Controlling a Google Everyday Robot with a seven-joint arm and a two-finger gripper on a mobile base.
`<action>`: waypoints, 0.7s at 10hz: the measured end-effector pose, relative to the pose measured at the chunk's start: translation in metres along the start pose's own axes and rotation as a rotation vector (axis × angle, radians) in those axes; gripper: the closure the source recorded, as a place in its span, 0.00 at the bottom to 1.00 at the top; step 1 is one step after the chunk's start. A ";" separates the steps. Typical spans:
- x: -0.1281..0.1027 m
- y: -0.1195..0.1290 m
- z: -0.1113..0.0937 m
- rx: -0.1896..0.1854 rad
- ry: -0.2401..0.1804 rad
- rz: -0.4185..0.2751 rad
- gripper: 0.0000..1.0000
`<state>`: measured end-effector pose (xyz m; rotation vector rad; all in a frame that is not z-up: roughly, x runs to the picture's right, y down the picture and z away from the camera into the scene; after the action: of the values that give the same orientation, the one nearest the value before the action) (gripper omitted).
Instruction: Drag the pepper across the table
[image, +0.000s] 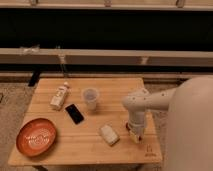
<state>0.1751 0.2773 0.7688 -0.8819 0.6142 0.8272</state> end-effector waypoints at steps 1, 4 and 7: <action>0.002 0.003 0.002 -0.005 0.006 -0.003 1.00; 0.039 0.019 0.016 -0.046 0.052 0.030 1.00; 0.062 0.031 0.020 -0.065 0.073 0.062 0.79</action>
<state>0.1857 0.3288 0.7195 -0.9595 0.6848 0.8775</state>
